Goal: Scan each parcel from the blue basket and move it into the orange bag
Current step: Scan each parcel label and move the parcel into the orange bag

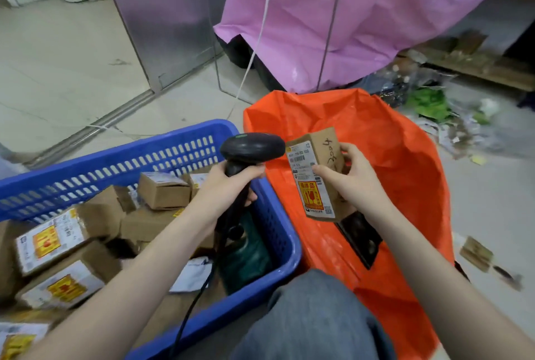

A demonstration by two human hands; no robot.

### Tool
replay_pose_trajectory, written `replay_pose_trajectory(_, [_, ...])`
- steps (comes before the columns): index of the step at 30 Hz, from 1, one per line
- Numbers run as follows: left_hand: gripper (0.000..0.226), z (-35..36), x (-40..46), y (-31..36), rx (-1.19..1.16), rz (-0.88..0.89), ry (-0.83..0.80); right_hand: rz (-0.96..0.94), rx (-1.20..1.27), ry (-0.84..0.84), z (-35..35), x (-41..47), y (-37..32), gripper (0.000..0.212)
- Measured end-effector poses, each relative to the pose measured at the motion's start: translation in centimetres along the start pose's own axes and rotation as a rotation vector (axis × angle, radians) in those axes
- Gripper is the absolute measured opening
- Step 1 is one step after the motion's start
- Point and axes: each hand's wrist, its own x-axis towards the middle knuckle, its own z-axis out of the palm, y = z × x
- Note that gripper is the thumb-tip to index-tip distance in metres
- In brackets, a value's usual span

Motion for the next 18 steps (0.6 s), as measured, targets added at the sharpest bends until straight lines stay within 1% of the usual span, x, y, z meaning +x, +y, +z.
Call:
replay_pose_trajectory(6, [0.013,3.0,2.1,-2.0,0.054,-0.015,-0.014,0.072,-0.091,0.013,0.8,0.6,5.0,0.064])
replay_pose_trajectory(10, [0.015,3.3,2.6,-3.1,0.084,-0.038,-0.032,0.126,-0.11,-0.022,1.7,0.8,7.2,0.06])
replay_pose_trajectory(14, [0.013,2.7,2.6,-3.5,0.073,-0.063,-0.03,0.117,-0.113,-0.046,2.2,0.9,7.4,0.059])
replay_pose_trajectory(18, [0.012,1.4,2.1,-3.1,0.041,-0.072,0.005,0.076,-0.077,-0.06,2.4,1.0,5.3,0.057])
